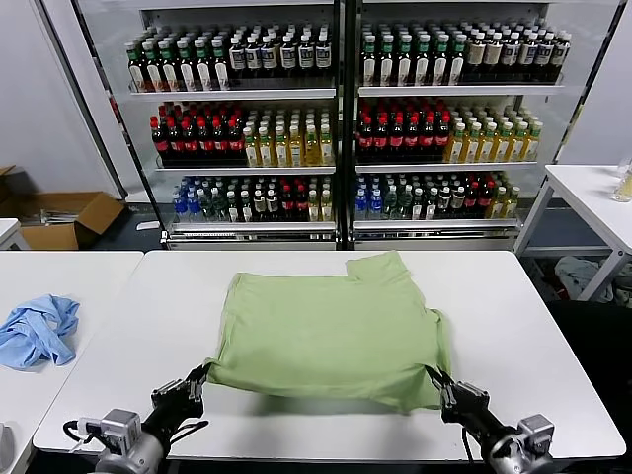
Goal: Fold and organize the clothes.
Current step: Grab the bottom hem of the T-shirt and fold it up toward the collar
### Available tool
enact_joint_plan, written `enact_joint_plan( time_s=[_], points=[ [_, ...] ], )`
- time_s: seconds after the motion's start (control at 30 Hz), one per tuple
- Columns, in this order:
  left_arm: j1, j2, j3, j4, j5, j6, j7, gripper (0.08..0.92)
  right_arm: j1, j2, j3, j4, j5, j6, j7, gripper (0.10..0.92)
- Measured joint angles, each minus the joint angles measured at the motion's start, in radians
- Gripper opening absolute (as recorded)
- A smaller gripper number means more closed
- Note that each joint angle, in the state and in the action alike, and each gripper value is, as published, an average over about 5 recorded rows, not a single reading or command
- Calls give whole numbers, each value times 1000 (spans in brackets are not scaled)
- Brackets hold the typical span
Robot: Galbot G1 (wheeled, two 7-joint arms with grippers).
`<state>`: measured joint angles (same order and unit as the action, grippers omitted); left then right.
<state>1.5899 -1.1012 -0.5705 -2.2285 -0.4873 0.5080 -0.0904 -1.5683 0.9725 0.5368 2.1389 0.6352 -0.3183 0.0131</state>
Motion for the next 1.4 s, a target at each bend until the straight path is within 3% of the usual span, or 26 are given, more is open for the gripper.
enact_joint_plan(
  time_s=[0.6, 0.7, 0.9, 1.4],
  points=[
    [-216, -29, 71, 234, 14, -24, 55, 81, 124, 31, -62, -121, -53, -14, 32, 111],
    [-244, -31, 83, 264, 22, -26, 59, 81, 140, 37, -75, -137, -63, -15, 32, 142],
    [-291, -37, 105, 319, 43, -28, 59, 126, 181, 53, -108, -174, -93, -22, 40, 306],
    [-285, -21, 77, 337, 36, -40, 46, 553, 143, 47, -56, -129, -114, -59, 63, 739]
  ],
)
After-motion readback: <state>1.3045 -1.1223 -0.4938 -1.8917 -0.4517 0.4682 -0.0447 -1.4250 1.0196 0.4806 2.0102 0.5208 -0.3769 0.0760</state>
